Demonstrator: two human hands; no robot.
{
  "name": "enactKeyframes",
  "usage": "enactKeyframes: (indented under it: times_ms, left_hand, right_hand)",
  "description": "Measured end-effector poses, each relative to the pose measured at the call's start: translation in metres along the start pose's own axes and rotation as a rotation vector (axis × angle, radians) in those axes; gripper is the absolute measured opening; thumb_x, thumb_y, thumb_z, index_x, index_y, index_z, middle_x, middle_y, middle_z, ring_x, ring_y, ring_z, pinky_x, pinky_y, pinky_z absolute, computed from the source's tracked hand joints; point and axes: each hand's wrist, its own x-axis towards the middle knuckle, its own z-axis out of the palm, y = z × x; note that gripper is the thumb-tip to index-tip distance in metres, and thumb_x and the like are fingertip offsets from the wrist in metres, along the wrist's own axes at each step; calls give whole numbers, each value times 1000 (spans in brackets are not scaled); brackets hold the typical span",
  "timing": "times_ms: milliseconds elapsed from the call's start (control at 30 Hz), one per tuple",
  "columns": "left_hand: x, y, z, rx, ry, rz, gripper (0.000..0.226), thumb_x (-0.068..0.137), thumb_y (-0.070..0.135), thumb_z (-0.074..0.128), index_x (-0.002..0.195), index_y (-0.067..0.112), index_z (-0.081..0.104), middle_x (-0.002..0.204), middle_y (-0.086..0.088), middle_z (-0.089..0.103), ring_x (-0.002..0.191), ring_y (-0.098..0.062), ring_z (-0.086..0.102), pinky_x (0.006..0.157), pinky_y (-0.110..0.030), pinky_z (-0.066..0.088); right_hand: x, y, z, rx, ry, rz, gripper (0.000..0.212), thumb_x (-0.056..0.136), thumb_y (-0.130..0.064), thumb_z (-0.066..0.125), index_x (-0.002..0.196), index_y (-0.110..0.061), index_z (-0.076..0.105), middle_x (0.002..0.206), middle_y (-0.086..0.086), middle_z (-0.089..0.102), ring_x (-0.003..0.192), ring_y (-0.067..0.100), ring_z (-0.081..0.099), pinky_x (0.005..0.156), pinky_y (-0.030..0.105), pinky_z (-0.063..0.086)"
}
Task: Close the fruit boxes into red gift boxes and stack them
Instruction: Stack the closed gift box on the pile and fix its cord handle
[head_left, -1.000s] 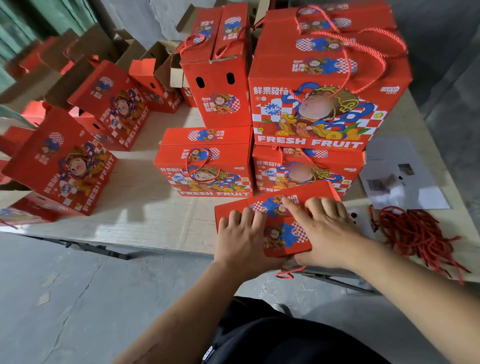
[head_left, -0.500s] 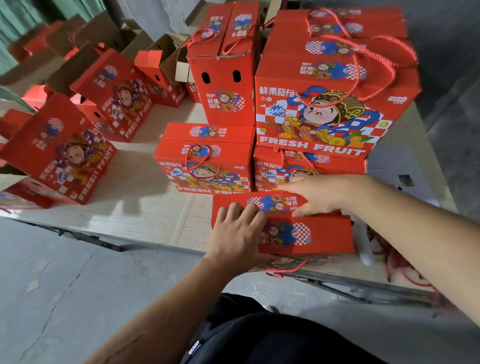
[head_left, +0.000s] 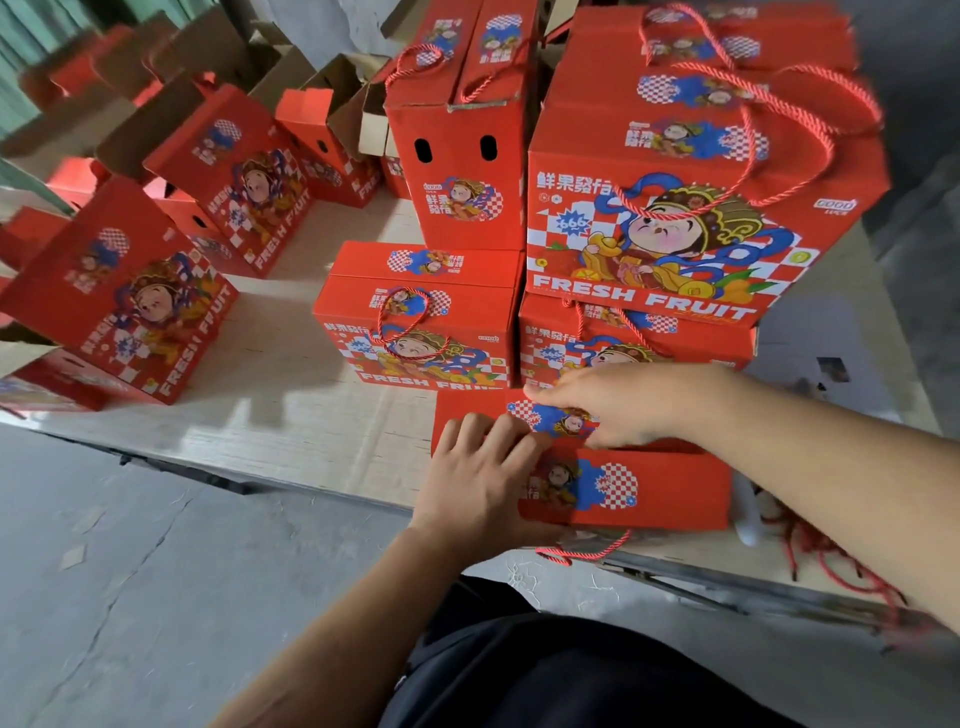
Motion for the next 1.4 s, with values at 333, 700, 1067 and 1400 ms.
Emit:
enactKeyframes:
  times_ms: [333, 700, 1067, 1400]
  left_hand:
    - [-14, 0, 3, -27, 20, -67, 91, 68, 98, 55, 120, 23, 57, 107, 2, 54, 88, -24, 47, 76, -43, 43]
    - [-15, 5, 8, 60, -24, -103, 111, 68, 97, 53, 147, 19, 45, 148, -8, 42, 135, -34, 44, 118, -51, 29]
    - [-10, -3, 3, -12, -270, -65, 111, 81, 91, 47, 163, 17, 32, 171, -1, 19, 160, -24, 13, 128, -50, 20]
    - [9, -52, -5, 99, -499, 86, 129, 71, 104, 28, 167, 23, -1, 173, 8, -11, 159, -13, -18, 130, -47, -3]
  right_hand:
    - [-16, 9, 15, 198, 136, -90, 82, 98, -46, 66, 161, -48, 15, 169, -17, 20, 156, 12, 21, 124, 33, 19]
    - [-23, 10, 23, 381, 214, -13, 68, 95, -44, 68, 153, -55, 34, 164, -21, 33, 152, 11, 30, 124, 34, 26]
    - [-16, -12, 72, -8, 392, 97, 77, 91, -83, -5, 158, -49, -19, 170, -7, 5, 152, 27, 13, 123, 50, 10]
    - [-12, -13, 72, 55, 507, 226, 71, 103, -66, 14, 165, -31, 11, 158, 1, 43, 147, 27, 36, 120, 46, 28]
